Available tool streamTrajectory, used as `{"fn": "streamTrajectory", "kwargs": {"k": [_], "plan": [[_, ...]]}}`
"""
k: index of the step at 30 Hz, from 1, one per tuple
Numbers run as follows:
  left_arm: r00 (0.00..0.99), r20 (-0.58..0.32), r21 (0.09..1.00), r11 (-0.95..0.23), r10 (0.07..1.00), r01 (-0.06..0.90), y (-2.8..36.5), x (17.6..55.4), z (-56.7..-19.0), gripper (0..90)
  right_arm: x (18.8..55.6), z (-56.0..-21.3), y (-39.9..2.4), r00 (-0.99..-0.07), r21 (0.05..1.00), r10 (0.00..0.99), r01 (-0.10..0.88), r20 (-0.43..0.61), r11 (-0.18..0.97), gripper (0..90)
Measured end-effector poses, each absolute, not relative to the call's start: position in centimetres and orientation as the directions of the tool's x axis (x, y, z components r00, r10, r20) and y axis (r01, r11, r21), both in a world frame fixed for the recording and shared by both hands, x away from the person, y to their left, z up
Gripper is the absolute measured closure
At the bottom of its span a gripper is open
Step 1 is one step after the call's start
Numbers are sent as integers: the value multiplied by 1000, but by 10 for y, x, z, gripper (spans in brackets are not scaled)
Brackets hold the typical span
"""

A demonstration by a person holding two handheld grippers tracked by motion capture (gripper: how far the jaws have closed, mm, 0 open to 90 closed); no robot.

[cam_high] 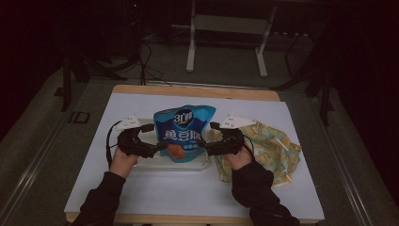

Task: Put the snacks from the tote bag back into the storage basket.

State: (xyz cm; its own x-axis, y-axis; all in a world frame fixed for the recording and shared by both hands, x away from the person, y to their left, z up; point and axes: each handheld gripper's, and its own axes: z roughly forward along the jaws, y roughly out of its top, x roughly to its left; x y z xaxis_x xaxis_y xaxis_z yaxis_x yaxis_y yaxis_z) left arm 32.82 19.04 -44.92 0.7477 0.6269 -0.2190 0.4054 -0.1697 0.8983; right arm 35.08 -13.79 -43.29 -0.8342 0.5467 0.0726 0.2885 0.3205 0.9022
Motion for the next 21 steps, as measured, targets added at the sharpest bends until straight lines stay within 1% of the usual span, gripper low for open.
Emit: {"fn": "streamTrajectory", "kwargs": {"k": [13, 15, 17, 21], "plan": [[743, -225, 907, -143, 631, 396, 199, 306, -452, 18, 342, -436, -151, -826, 902, 561, 284, 58, 325, 140], [743, -225, 907, -143, 631, 396, 199, 306, -452, 18, 341, -436, -153, -825, 902, 561, 286, 61, 323, 140], [738, -209, 908, -154, 642, 391, 197, 297, -453, 18, 339, -435, -159, -823, 903, 564, 287, 63, 319, 140], [737, -220, 911, -135, 640, 389, 195, 289, -455, 18, 333, -436, -168, -814, 905, 578, 284, 54, 315, 141]]}}
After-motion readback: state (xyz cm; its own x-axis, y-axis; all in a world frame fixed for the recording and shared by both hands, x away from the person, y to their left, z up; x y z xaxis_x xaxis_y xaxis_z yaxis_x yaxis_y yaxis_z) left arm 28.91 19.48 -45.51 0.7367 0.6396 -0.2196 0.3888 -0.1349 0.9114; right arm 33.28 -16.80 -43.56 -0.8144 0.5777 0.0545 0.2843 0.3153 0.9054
